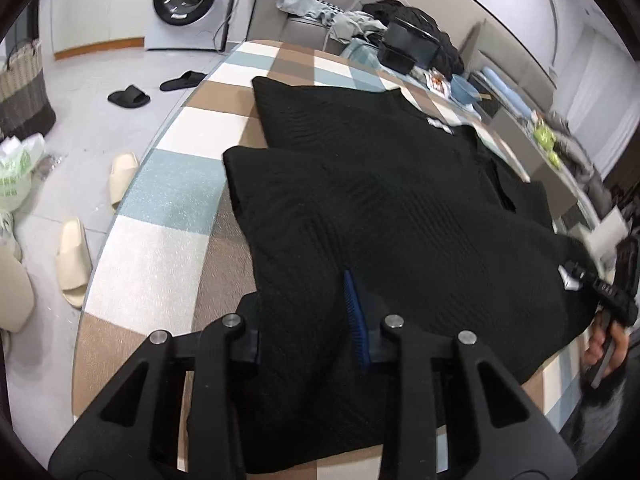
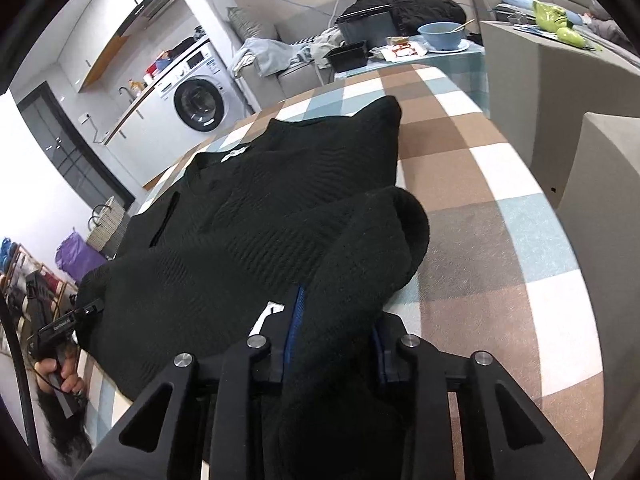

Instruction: Fold small clothes

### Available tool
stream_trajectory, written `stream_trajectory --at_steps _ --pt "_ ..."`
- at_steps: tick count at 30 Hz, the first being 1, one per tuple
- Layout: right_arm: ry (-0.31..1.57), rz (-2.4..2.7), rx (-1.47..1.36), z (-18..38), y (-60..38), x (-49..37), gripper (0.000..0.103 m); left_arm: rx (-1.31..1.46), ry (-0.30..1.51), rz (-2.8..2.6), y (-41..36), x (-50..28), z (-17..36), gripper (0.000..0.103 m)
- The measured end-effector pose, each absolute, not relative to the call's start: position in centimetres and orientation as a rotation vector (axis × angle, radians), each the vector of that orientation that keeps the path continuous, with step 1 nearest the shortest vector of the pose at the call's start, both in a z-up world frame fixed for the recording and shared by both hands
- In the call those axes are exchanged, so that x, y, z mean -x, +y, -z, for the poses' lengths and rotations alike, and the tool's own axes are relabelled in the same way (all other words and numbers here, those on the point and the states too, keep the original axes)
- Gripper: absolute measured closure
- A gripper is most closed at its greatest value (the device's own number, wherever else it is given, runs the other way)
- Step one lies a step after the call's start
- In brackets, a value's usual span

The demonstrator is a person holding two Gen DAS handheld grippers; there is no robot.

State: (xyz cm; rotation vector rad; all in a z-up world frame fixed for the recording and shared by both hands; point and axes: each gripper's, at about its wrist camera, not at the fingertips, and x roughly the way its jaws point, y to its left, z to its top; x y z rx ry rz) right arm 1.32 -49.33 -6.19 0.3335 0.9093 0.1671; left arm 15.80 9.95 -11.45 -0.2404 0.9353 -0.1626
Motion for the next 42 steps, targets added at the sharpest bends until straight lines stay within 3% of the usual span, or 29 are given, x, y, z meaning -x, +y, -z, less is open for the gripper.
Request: stream_trajectory --at_steps 8,12,23,29,42 --pt "0.944 -0.229 -0.326 6.3 -49.0 1.5 0.075 0.217 0.952 0.181 9.3 -11.6 10.9 0.075" --pt "0.936 -0.215 -0.308 6.0 -49.4 3.3 0.075 0.252 0.952 0.155 10.3 -10.4 10.7 0.069" --pt "0.901 -0.084 -0.306 6.5 -51.9 2.1 0.069 0.349 0.911 0.106 13.0 -8.2 10.3 0.069" --pt "0.890 -0.147 -0.377 5.7 -52.6 3.7 0.061 0.337 0.887 0.096 13.6 -5.7 9.3 0.056" --pt "0.868 -0.255 -0.500 4.4 -53.2 9.2 0.058 0.375 0.812 0.219 12.3 -1.3 6.9 0.056"
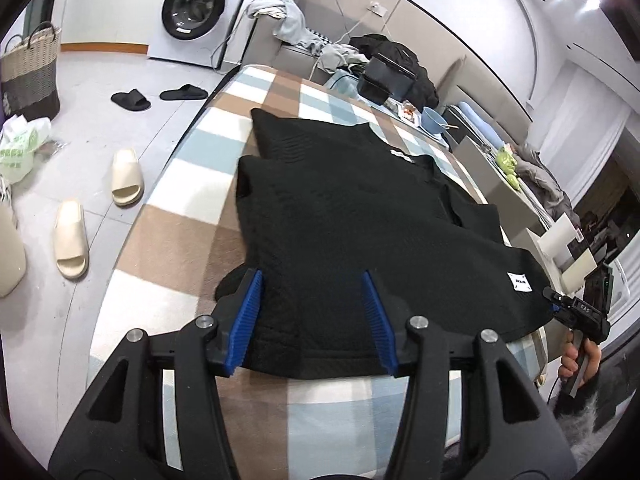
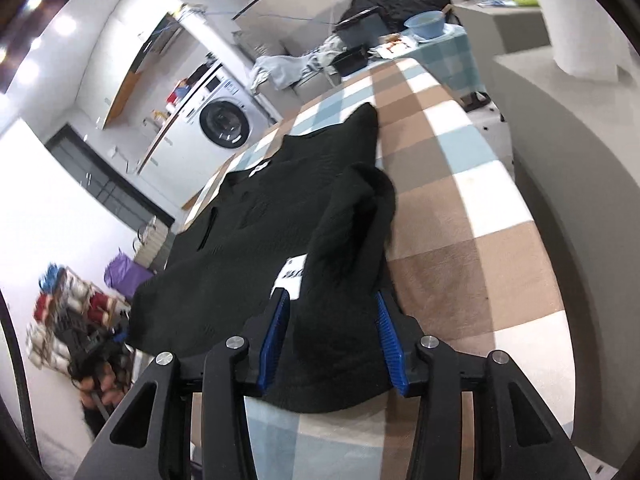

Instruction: Fold small clothes

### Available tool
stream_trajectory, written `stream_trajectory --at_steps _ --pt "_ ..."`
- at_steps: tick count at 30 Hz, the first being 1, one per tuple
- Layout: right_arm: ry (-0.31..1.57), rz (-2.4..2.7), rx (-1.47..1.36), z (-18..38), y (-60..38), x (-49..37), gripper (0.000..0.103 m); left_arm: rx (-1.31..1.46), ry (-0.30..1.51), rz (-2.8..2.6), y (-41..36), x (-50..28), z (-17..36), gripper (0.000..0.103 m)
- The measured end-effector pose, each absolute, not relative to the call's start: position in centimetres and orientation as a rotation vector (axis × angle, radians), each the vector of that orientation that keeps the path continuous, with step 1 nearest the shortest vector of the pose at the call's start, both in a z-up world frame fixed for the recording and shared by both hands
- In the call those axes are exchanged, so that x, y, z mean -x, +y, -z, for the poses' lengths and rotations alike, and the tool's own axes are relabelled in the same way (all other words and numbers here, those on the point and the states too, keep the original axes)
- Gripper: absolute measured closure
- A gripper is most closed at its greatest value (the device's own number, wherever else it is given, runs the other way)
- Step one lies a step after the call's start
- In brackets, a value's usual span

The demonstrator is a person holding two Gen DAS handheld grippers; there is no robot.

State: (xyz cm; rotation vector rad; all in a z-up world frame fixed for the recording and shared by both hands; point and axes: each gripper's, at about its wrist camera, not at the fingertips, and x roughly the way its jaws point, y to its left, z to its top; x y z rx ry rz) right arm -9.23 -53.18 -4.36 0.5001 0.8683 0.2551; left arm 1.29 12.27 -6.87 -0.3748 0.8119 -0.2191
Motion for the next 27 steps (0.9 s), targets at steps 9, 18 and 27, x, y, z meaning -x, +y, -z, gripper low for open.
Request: stream_trajectory --at_steps 9,18,27 --pt "0.827 -0.274 -0.306 1.5 -49.5 11.2 0.058 0.344 0.809 0.235 11.0 -0.6 5.8 0.056" --pt "0.862 -0.267 -0.378 2.7 -50.5 11.2 0.058 0.407 0.820 0.184 12.3 -1.0 7.1 0.056" --pt "0.863 -0.237 -0.481 3.9 -51.6 9.5 0.094 0.417 0.743 0.120 13.2 -1.1 6.5 0.097"
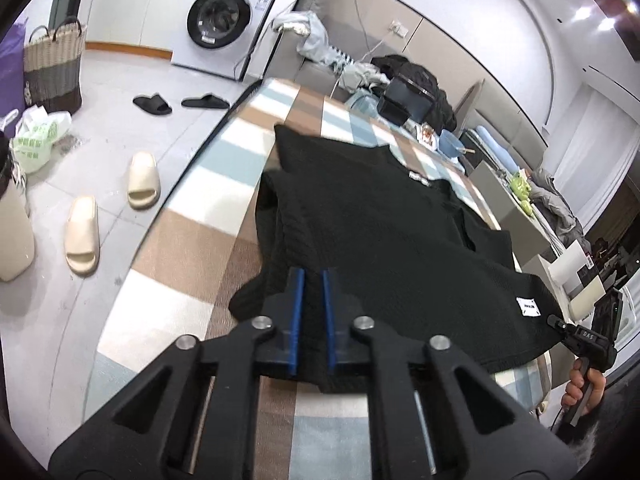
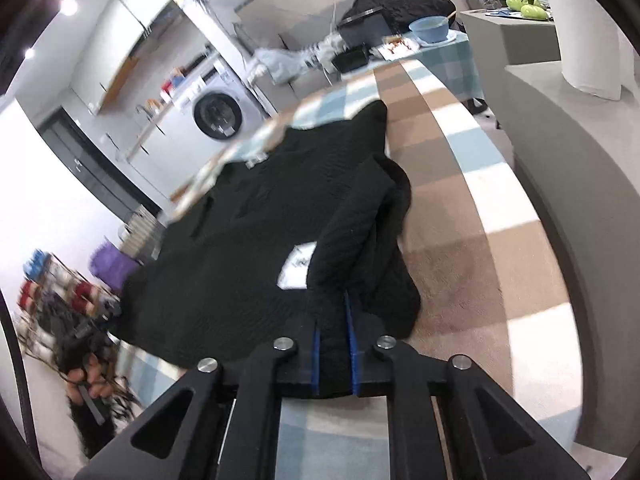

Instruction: Fold small clothes

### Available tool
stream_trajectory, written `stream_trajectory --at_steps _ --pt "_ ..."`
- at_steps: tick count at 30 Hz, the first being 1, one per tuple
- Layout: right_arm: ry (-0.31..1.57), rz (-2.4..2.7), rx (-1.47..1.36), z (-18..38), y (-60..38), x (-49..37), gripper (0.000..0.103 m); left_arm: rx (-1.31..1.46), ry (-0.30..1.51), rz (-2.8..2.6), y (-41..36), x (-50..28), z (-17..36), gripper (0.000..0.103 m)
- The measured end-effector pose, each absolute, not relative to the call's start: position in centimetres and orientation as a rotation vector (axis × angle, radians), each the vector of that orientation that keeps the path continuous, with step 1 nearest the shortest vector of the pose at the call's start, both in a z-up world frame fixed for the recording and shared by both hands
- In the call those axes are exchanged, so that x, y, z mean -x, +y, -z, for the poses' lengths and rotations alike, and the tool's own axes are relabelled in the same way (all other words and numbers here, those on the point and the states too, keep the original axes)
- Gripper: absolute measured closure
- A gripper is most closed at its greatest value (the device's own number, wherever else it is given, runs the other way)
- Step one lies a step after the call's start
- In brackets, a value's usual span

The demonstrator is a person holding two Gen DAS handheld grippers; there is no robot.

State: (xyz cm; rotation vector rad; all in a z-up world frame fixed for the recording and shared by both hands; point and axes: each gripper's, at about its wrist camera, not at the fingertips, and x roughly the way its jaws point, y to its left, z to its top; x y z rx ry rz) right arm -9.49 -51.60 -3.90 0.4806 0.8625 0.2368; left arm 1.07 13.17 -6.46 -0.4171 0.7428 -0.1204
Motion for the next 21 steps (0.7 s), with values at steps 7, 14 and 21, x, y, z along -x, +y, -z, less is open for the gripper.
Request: stream_trajectory --at_steps 7,14,21 --pt "0.680 -0.296 -0.660 0.7 -53.5 8.3 0.096 0.449 0.690 0.110 14.4 -3.0 4.4 0.102" --pt "0.602 -0.199 -0.734 -1.4 -55.1 3.8 0.096 0.497 0.707 0.100 16.7 -7.4 3.4 0.102" --pt "0.660 -0.169 -0.714 0.0 -55.1 3.2 0.096 0.523 0.743 0.116 17.0 -5.0 5.0 0.058"
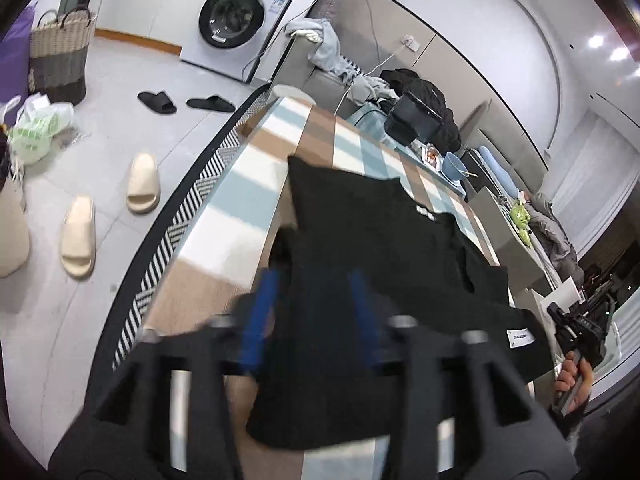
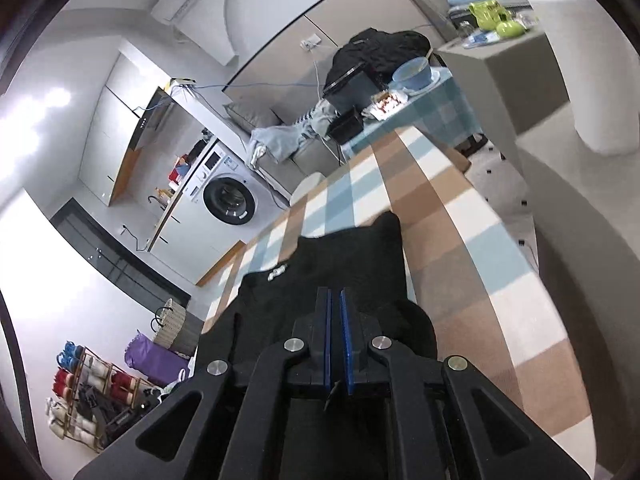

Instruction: Fold small clothes

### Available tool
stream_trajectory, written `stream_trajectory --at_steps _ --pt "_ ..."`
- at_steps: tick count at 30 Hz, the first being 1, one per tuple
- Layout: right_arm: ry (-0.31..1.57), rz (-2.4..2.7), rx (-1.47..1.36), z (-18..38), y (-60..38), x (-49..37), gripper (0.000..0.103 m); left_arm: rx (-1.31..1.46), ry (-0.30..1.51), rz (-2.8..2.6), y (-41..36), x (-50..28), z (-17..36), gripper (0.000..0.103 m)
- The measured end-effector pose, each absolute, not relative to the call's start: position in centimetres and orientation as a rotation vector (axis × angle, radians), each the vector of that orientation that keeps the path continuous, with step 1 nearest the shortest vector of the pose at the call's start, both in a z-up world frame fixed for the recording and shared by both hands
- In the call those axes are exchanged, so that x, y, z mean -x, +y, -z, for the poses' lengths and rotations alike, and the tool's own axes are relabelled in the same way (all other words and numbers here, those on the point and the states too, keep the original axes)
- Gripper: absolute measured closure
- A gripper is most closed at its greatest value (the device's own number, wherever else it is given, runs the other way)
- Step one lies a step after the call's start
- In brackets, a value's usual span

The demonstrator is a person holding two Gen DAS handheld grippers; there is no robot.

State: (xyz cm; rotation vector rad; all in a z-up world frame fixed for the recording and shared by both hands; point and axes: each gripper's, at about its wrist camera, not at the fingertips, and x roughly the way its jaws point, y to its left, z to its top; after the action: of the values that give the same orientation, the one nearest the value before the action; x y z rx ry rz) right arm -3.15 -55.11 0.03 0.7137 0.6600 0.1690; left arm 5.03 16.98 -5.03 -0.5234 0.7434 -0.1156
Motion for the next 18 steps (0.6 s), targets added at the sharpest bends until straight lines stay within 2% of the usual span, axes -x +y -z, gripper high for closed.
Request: stream_trajectory --at_steps 6,7,10,12,14,18 --pt "0.728 -0.164 -0.651 1.4 -54.5 4.3 0.094 0.523 0.779 0.168 16.3 -3.0 6.4 0.050" --pt "0.744 -0.157 -0.614 1.6 -54.2 4.7 0.091 0.517 0.790 0.189 15.9 -2.7 6.7 0.050" --pt "0.771 -0.111 -0.527 1.9 -53.8 5.9 0.066 0.471 0.797 0.216 14.5 -1.9 7.2 0.049" --pt "0.770 -0.110 -0.486 2.0 -53.8 6.9 0.059 0.414 0.791 0.207 13.5 -1.6 7.5 0.049" --pt "0.783 -0.112 -0.456 2.3 -53.8 7.4 0.046 0.380 0.793 0.194 12.7 -1.6 7.8 0.049" --pt "0.834 -0.120 -0.393 3.2 -53.8 7.9 0.044 0.376 0.819 0.184 11.9 -1.9 8.4 0.049"
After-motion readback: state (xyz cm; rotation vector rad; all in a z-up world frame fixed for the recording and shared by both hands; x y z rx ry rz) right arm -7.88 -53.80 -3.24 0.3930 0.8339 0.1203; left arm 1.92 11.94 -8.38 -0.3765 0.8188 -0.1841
